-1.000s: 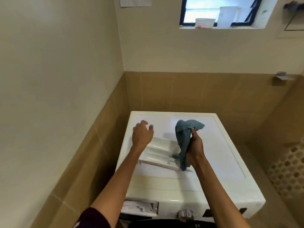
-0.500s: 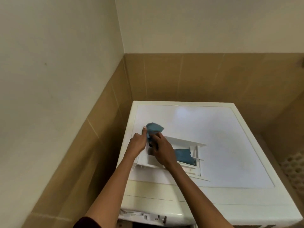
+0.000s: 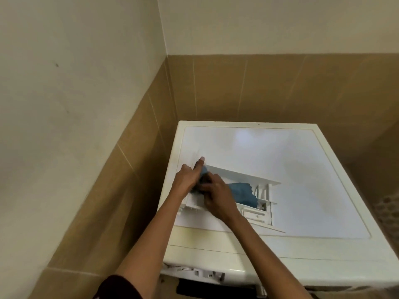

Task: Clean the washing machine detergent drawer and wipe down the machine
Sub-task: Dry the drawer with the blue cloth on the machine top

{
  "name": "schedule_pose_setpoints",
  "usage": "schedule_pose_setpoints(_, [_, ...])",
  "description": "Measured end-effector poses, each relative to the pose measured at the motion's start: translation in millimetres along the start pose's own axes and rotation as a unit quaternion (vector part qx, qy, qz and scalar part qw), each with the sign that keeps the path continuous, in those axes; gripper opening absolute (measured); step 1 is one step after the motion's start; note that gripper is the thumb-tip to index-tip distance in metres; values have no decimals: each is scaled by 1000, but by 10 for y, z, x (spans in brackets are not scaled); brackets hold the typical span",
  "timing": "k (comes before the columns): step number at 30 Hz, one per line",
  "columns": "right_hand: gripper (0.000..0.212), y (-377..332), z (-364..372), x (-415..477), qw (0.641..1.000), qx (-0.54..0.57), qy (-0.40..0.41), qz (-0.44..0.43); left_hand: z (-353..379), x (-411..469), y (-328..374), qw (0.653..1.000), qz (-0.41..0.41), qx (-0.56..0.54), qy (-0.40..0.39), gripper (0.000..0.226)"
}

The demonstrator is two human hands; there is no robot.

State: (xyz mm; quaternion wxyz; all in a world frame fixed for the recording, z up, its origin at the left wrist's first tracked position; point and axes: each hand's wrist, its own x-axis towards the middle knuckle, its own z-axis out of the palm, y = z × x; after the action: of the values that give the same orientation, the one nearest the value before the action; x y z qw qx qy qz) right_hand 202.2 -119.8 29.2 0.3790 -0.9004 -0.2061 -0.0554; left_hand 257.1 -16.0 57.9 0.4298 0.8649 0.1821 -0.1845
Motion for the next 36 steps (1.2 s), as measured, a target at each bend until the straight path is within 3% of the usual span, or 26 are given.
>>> schedule_pose_setpoints(3, [28,36,-190,16,998,-25,-53,-25,-6,4,15,1000,1,16,2,80])
schedule_pose_setpoints(8, [18,-86,-94,242,989,-82,57,112,-12,13,18,1000,3,-14,-9,77])
schedule_pose_setpoints(10, [17,-130,-33,87,994,-64,48,79,0,-5,13,1000,10,-12,-5,75])
schedule_pose_setpoints(13, [24,-84,-182,-93,998,-57,-30,-18,-9,-12,11,1000,11,20,5,69])
schedule_pose_setpoints(17, [22,11,-262,206,990,-133,5,41,-12,11,-3,1000,7,18,7,52])
schedule_pose_setpoints(19, [16,-31,-177,212,991,-105,40,68,-11,20,-17,1000,7,-3,-3,64])
schedule_pose_setpoints(22, [23,-59,-104,-70,1000,-27,5,6,-7,12,-13,1000,6,-15,-16,89])
schedule_pose_setpoints(24, [32,-42,-141,-113,999,-24,-36,-16,-2,41,-8,1000,4,-11,-11,88])
schedule_pose_setpoints(26, [27,-15,-151,-8,997,-59,-48,-19,4,60,-11,1000,1,-16,-5,82])
schedule_pose_setpoints(32, [15,-52,66,133,976,-89,143,140,4,55,-23,999,7,-39,-18,80])
schedule_pose_setpoints(36, [19,5,-78,-107,999,-28,38,26,18,67,-28,999,5,-35,-19,76])
